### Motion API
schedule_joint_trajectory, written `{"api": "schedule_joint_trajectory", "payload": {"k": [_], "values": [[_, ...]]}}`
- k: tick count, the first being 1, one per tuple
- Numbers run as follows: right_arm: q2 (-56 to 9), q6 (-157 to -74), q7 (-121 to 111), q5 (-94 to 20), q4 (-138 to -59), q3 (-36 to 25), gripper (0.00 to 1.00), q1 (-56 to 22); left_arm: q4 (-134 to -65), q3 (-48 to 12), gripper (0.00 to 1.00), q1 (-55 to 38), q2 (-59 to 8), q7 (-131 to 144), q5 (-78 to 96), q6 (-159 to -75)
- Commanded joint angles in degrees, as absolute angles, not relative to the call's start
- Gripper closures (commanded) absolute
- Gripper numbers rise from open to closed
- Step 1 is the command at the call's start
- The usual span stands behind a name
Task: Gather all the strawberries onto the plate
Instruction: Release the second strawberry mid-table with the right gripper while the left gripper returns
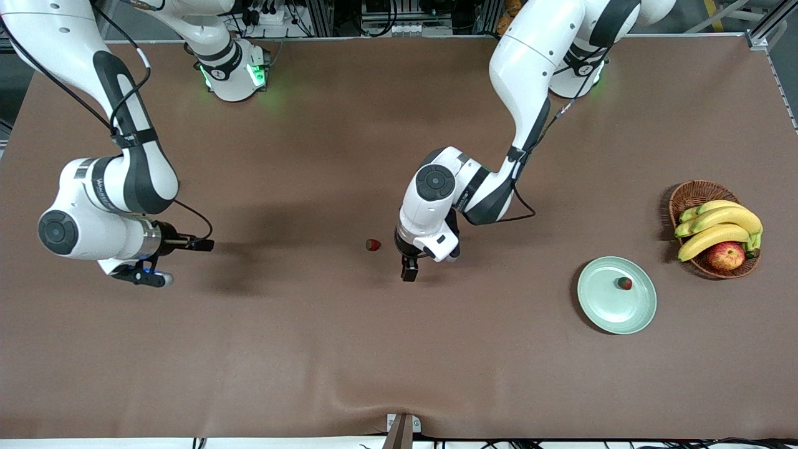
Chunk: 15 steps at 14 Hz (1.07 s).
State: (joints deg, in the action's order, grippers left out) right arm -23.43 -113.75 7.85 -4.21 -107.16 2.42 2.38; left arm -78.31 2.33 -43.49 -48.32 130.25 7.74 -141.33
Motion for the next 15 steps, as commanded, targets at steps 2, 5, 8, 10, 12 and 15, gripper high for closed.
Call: {"api": "schedule_joint_trajectory", "payload": {"k": [2, 5, 8, 10, 12, 15], "values": [[-20.1, -114.3, -5.1, -2.9, -115.4, 3.5, 0.0, 8.6, -76.6, 3.1, 0.0, -47.4, -51.0, 136.5, 9.5, -144.4], [-20.0, -114.3, -11.2, -2.7, -118.6, 3.4, 0.0, 11.4, -74.7, 3.2, 0.0, -49.6, -54.1, 136.2, 9.4, -145.3], [-20.0, -114.2, -12.6, 3.3, -119.9, 2.9, 0.0, 12.7, -71.5, 3.3, 0.0, -50.2, -56.8, 135.8, 9.3, -145.5], [-20.3, -114.2, -14.2, 5.2, -120.8, 2.9, 0.0, 14.1, -71.5, 3.3, 0.0, -50.7, -57.0, 135.2, 9.1, -145.5], [-20.4, -114.3, -16.2, 5.2, -122.3, 2.7, 0.0, 15.6, -71.5, 3.3, 0.0, -51.3, -57.7, 134.0, 9.1, -146.1], [-21.5, -114.3, -16.5, 5.4, -123.2, 0.7, 0.0, 16.2, -71.5, 3.3, 0.18, -51.6, -58.1, 133.9, 9.1, -146.3]]}}
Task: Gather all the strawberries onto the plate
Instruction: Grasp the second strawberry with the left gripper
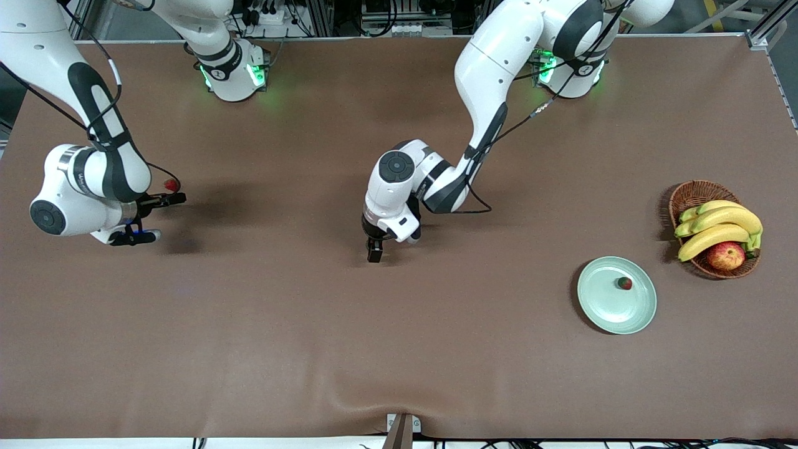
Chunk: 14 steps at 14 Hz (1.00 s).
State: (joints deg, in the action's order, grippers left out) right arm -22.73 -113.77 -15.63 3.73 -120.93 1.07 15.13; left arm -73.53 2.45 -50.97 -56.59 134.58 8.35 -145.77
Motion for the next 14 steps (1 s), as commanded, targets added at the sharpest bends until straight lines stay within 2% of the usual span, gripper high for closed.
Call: {"api": "schedule_joint_trajectory", "payload": {"k": [1, 2, 3, 9, 13, 14], "values": [[-22.0, -114.5, -16.6, 5.5, -123.7, 0.2, 0.0, 16.2, -71.5, 3.3, 0.53, -51.6, -58.1, 133.9, 9.1, -146.4], [-22.4, -114.5, -16.6, 5.8, -123.9, 0.0, 0.0, 16.6, -71.5, 3.3, 0.87, -51.6, -58.2, 133.9, 9.1, -146.4], [-22.7, -114.6, -16.6, 5.8, -124.4, 0.0, 0.0, 17.1, -71.6, 3.3, 1.0, -51.6, -58.3, 133.9, 9.1, -146.3], [-25.2, -114.8, -16.6, 5.8, -125.5, -0.8, 0.0, 17.8, -71.8, 3.7, 1.0, -50.4, -56.3, 134.0, 8.9, -145.9], [-25.7, -114.7, -16.5, 5.9, -126.1, -1.2, 0.0, 17.8, -71.8, 7.6, 1.0, -47.6, -50.8, 133.6, 6.2, -137.1], [-25.7, -114.8, -16.5, 5.9, -126.0, -1.6, 0.05, 17.8, -71.9, 8.4, 1.0, -46.1, -50.1, 133.2, 5.9, -136.2]]}}
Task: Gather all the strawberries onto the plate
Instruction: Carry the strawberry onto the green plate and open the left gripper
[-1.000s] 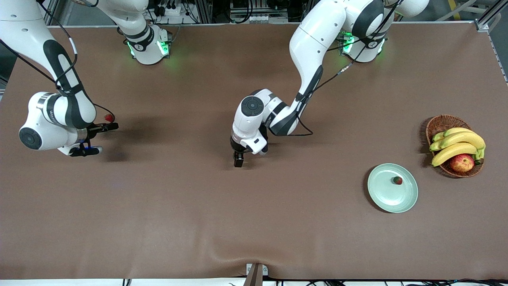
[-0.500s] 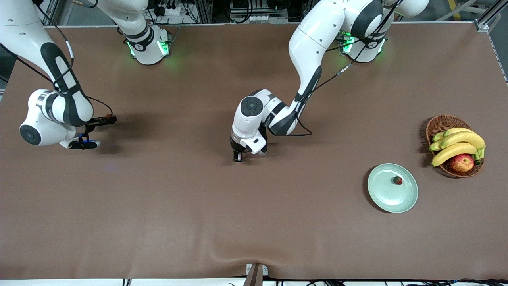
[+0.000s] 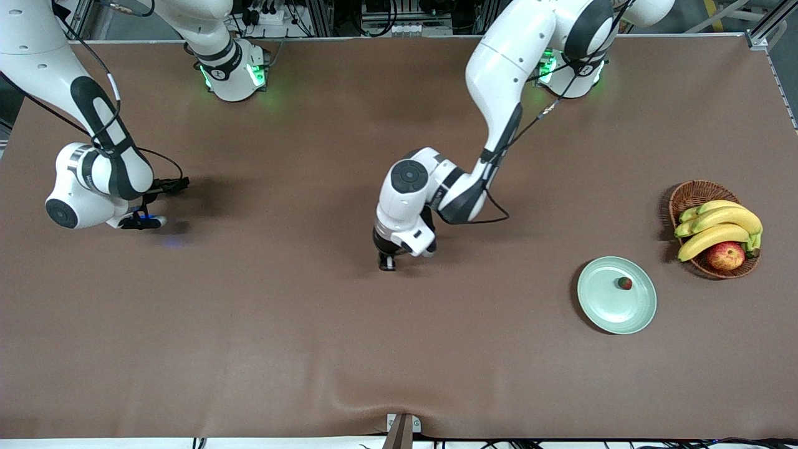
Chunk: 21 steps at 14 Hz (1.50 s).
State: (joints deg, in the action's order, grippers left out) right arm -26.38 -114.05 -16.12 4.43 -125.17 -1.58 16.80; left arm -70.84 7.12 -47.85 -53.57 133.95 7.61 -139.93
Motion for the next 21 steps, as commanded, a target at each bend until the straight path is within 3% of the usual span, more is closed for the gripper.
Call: {"api": "schedule_joint_trajectory", "payload": {"k": [1, 6, 15, 21], "values": [[-25.7, -115.0, -16.3, 5.9, -125.9, -1.5, 0.13, 17.8, -71.9, 8.6, 1.0, -43.6, -49.4, 132.9, 5.7, -135.4], [-25.6, -115.0, -16.1, 5.9, -125.8, -1.6, 0.39, 17.4, -72.9, 8.3, 1.0, -31.8, -46.8, 119.6, 5.5, -124.4], [-25.3, -114.9, -15.7, 5.7, -123.4, -1.5, 0.8, 17.1, -86.8, 8.4, 1.0, -15.2, -38.7, 94.9, 4.8, -121.2], [-25.1, -114.5, -12.7, 3.3, -111.0, -1.2, 0.87, 8.0, -90.7, 8.5, 1.0, -9.4, -38.2, 85.3, 4.7, -121.7]]}}
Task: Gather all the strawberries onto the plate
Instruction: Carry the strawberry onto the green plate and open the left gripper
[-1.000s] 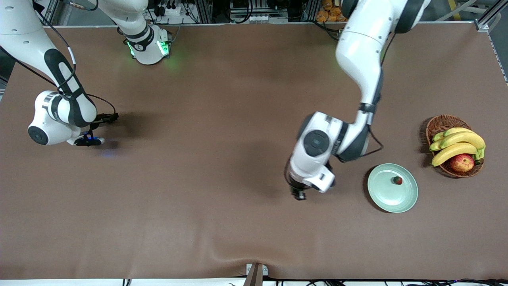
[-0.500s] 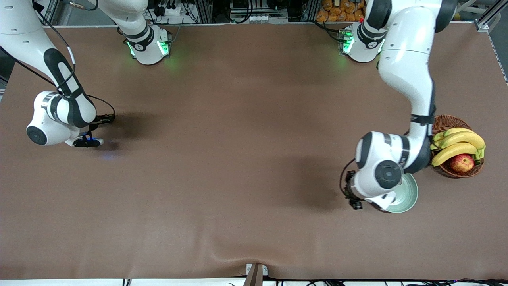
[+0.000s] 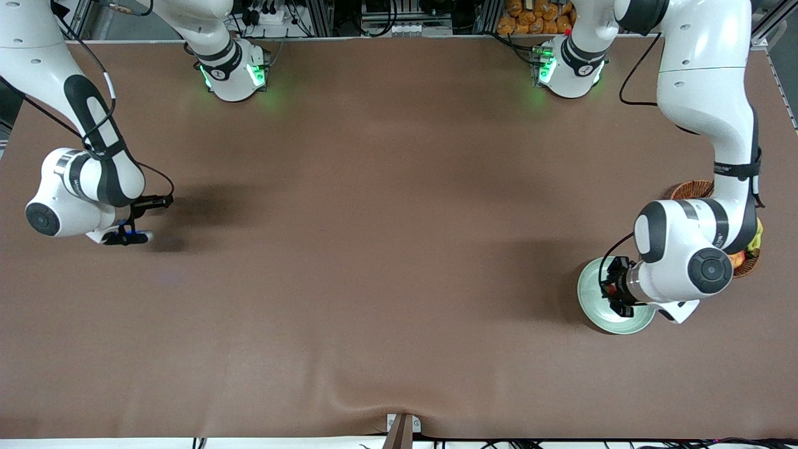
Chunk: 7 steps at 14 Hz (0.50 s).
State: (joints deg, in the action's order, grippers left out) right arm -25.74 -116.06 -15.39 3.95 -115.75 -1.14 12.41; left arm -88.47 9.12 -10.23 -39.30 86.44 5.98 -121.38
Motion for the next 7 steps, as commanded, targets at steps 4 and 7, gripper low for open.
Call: {"api": "schedule_joint_trajectory", "payload": {"k": [4, 7], "values": [[-25.0, -114.7, -6.6, -2.4, -103.8, -1.2, 0.89, -2.4, -92.4, 8.4, 1.0, -8.9, -39.5, 84.6, 2.6, -123.2], [-25.8, -115.2, 0.3, -7.7, -100.1, -1.2, 0.83, -10.0, -93.0, 8.4, 1.0, -7.3, -39.6, 82.8, 2.1, -124.3]]}}
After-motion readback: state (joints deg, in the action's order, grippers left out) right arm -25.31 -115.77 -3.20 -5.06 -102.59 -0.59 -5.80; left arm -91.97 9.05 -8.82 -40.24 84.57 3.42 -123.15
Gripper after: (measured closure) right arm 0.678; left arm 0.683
